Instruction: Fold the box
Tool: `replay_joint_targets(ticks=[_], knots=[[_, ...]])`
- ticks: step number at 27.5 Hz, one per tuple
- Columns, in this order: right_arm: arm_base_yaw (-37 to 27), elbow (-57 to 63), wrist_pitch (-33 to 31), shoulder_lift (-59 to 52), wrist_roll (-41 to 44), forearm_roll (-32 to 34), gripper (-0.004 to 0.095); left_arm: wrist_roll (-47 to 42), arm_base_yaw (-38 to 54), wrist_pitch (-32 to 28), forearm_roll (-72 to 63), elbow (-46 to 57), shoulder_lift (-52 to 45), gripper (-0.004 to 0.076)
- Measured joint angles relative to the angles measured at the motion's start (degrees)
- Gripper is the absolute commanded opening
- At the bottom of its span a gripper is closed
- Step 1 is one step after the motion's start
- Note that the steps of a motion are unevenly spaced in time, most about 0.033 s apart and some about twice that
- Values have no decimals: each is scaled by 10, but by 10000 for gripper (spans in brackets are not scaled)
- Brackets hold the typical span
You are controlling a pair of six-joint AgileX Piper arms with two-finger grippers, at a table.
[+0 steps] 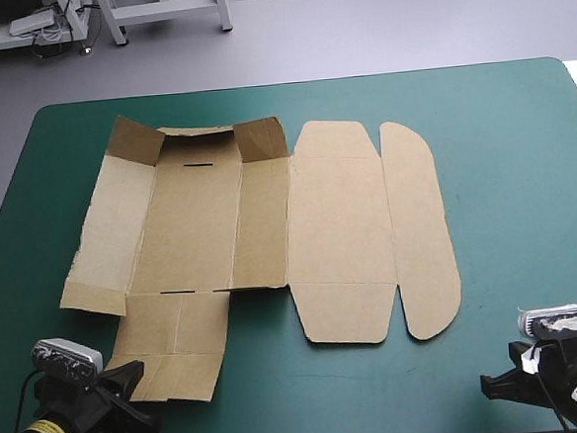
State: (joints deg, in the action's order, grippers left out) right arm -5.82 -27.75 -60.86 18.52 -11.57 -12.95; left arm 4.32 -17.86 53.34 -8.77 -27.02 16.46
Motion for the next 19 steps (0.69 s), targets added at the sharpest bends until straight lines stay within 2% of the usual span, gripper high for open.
replay_joint_targets(ticks=[13, 19], knots=[[0, 0, 0, 0, 0, 0, -18, 0, 0, 0, 0, 0, 0, -9], [0, 0, 0, 0, 0, 0, -18, 0, 0, 20, 0, -14, 7, -9]])
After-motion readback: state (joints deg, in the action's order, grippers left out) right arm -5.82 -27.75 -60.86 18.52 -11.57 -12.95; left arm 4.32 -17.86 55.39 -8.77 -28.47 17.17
